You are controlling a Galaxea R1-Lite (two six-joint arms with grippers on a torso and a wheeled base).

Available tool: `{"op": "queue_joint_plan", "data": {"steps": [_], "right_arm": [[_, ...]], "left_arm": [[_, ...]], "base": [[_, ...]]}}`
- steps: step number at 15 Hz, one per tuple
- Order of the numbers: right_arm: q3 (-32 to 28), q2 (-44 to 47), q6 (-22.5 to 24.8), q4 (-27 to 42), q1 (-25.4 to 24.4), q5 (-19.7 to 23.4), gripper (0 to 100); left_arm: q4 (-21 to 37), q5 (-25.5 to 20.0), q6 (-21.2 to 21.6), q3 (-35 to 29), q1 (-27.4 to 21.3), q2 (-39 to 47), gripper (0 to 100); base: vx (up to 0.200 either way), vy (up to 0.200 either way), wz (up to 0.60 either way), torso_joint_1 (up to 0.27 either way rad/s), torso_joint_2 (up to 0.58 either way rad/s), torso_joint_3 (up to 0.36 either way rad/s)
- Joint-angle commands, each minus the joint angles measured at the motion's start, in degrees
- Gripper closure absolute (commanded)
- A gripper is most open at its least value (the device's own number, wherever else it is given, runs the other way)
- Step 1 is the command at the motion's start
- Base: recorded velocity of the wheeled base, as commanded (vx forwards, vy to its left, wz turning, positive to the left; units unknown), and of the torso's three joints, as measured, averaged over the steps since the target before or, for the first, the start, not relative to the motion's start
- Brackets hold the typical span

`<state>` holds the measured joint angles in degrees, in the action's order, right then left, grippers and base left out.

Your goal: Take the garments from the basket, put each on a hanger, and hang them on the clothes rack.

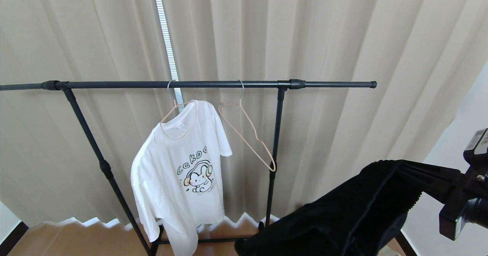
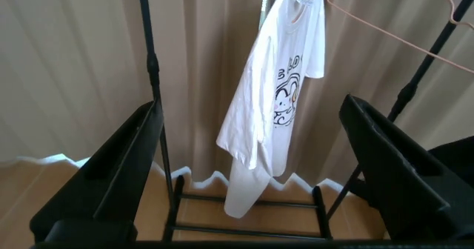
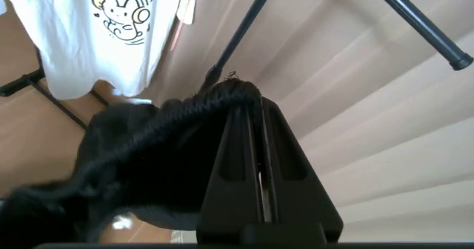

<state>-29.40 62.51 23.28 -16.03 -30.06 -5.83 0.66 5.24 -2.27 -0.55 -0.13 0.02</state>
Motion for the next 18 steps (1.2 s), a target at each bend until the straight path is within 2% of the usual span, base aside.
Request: {"op": "queue_joint_plan", "data": {"steps": [1,4,5,7,9,10,11,13,14,15,16,18], "right_arm": [[0.6,-0.2,0.4,0.0,-0.1,0.0,100],[2.5,0.2,3.0,-3.4,-1.4,-0.4,100],[2.8,0.2,3.1,-3.8,-3.6,-0.9,100],[2.5,1.0,2.6,-3.5,-10.3,-6.7,100],[1.4,2.7,-0.9,-3.9,-13.7,-8.1,100],[-1.7,4.5,-7.5,-3.3,-15.6,-8.6,100],[-3.9,6.0,-11.9,-3.0,-16.3,-9.4,100],[-9.2,9.5,-20.7,0.0,-18.9,-13.1,100],[-11.1,10.6,-23.2,1.4,-19.9,-14.4,100],[-15.5,14.0,-27.1,3.1,-20.6,-16.7,100],[-18.6,17.8,-28.8,3.2,-20.6,-17.7,100],[-22.1,23.5,-29.2,2.6,-20.7,-20.2,100]], "left_arm": [[0.0,0.0,0.0,0.0,0.0,0.0,0],[0.1,0.0,0.2,0.1,-0.1,0.1,0],[0.4,-0.1,0.7,0.1,-0.1,0.2,0],[3.0,-0.1,5.5,-1.4,-0.2,2.4,0],[4.2,-0.8,6.1,-6.1,-0.4,9.6,0],[4.2,-2.0,1.7,-12.6,-0.7,19.4,0],[4.2,-3.0,-2.7,-16.6,-2.5,27.0,0],[4.1,-3.2,-11.4,-23.5,-12.8,41.9,0],[3.7,-2.8,-14.2,-25.8,-16.1,45.9,0],[2.8,-1.6,-18.6,-31.5,-20.6,55.7,0],[2.7,-1.2,-21.0,-35.6,-24.7,62.7,0],[2.6,-1.4,-24.7,-40.6,-30.8,70.2,0]], "base": [[0.0,0.0,0.0,0.0,0.0,0.0],[0.0,0.0,0.0,0.0,0.0,0.0],[0.0,0.0,0.0,0.0,0.0,0.0],[0.0,0.0,0.0,0.0,0.0,0.0],[0.0,0.0,0.0,0.0,0.0,0.0],[0.0,0.0,0.0,0.0,0.0,0.0],[0.0,0.0,0.0,0.0,0.0,0.0],[0.0,0.0,0.0,0.0,0.0,0.0],[0.0,0.0,0.0,0.0,0.0,0.0],[0.0,0.0,0.0,0.0,0.0,0.0],[0.0,0.0,0.0,0.0,0.0,0.0],[0.0,0.0,0.0,0.0,0.0,0.0]]}}
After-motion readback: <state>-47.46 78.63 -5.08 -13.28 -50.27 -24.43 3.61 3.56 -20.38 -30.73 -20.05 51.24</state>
